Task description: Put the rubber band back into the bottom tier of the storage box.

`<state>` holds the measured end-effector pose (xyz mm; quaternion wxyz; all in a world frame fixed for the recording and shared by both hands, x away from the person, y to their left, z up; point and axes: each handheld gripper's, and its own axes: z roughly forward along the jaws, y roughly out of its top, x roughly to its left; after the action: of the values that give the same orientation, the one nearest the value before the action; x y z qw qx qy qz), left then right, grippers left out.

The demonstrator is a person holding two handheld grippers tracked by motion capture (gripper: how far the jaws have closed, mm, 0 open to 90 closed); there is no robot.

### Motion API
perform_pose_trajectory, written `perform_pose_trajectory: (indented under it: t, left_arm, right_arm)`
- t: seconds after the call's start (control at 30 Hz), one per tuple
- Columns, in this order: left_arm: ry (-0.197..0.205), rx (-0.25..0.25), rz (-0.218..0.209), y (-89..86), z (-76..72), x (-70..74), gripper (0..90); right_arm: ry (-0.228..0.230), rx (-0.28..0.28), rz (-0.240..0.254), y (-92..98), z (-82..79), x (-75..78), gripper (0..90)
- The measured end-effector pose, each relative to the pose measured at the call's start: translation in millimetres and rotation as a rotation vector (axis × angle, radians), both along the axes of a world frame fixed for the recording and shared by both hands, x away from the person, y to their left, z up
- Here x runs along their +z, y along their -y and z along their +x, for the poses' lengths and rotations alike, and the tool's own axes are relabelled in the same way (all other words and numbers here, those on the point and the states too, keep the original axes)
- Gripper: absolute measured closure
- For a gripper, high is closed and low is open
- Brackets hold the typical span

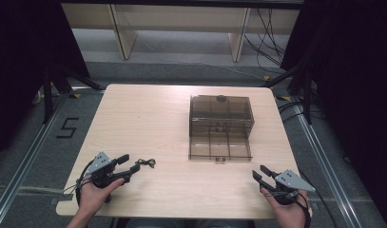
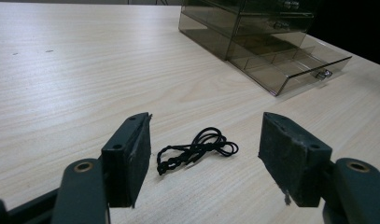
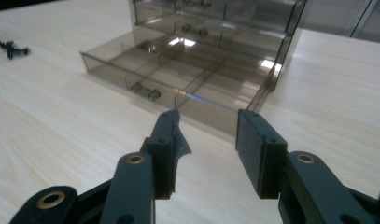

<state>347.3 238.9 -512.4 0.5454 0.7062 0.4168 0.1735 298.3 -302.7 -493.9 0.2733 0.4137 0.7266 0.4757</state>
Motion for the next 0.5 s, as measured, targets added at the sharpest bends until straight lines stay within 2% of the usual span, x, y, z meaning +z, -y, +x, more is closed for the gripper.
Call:
perform_pose_trajectory:
  t: [0.03, 0.07, 0.1, 0.13, 0.17, 0.2, 0.23, 0.27, 0.3, 0.33, 0.37, 0.4, 0.43, 0.47, 0.5]
  left_arm:
    - [-0.011, -0.003, 0.001, 0.5, 1.0, 3.5, 33.8]
    - [-0.011, -0.003, 0.001, 0.5, 1.0, 3.5, 33.7]
    - [-0.014, -0.017, 0.027, 0.1, 2.8, 7.9, 33.7]
    - [-0.027, -0.025, 0.036, 0.8, 5.0, 12.4, 33.7]
    - [-0.043, -0.043, 0.072, 0.9, 9.0, 17.9, 34.1]
    - [-0.043, -0.043, 0.072, 0.9, 9.0, 17.9, 34.1]
    - [-0.076, -0.053, 0.116, 1.9, 13.8, 22.3, 34.3]
    - [-0.076, -0.053, 0.116, 1.9, 13.8, 22.3, 34.8]
    - [-0.112, -0.081, 0.163, 2.3, 19.6, 26.0, 35.1]
    - [-0.112, -0.081, 0.163, 2.3, 19.6, 26.0, 35.3]
    - [-0.126, -0.1, 0.182, 2.4, 22.6, 27.5, 35.3]
    - [-0.173, -0.132, 0.231, 3.1, 28.3, 29.8, 35.6]
    - [-0.194, -0.157, 0.285, 2.1, 31.5, 31.3, 35.5]
    - [-0.194, -0.157, 0.285, 2.1, 31.5, 31.3, 35.5]
    - [-0.214, -0.171, 0.318, 2.9, 35.0, 32.3, 35.5]
  right_arm:
    - [0.005, 0.009, -0.025, 0.1, 0.7, -0.6, 59.7]
    - [0.005, 0.009, -0.025, 0.1, 0.7, -0.6, 59.7]
    - [-0.017, 0.001, -0.012, -1.6, -0.5, -1.8, 59.7]
    - [-0.009, 0.001, -0.015, -1.8, -0.1, -2.0, 59.5]
    - [-0.018, 0.006, -0.01, -3.3, -0.5, -1.3, 59.2]
    - [-0.018, 0.006, -0.01, -3.3, -0.5, -1.3, 59.2]
    - [0.001, 0.019, -0.024, -2.9, 1.6, -1.9, 58.5]
    - [0.001, 0.019, -0.024, -2.9, 1.6, -1.9, 58.5]
    - [-0.018, 0.017, -0.027, -3.5, 0.9, -3.0, 58.3]
    - [-0.018, 0.017, -0.027, -3.5, 0.9, -3.0, 58.3]
    - [-0.021, 0.011, -0.03, -3.8, 0.5, -3.3, 58.2]
    - [-0.028, 0.019, -0.037, -3.2, 1.0, -3.0, 58.2]
    - [-0.023, 0.019, -0.037, -3.0, 1.5, -3.2, 58.1]
    - [-0.027, 0.019, -0.037, -3.0, 1.5, -3.0, 58.1]
    - [-0.027, 0.019, -0.037, -3.0, 1.5, -3.0, 58.1]
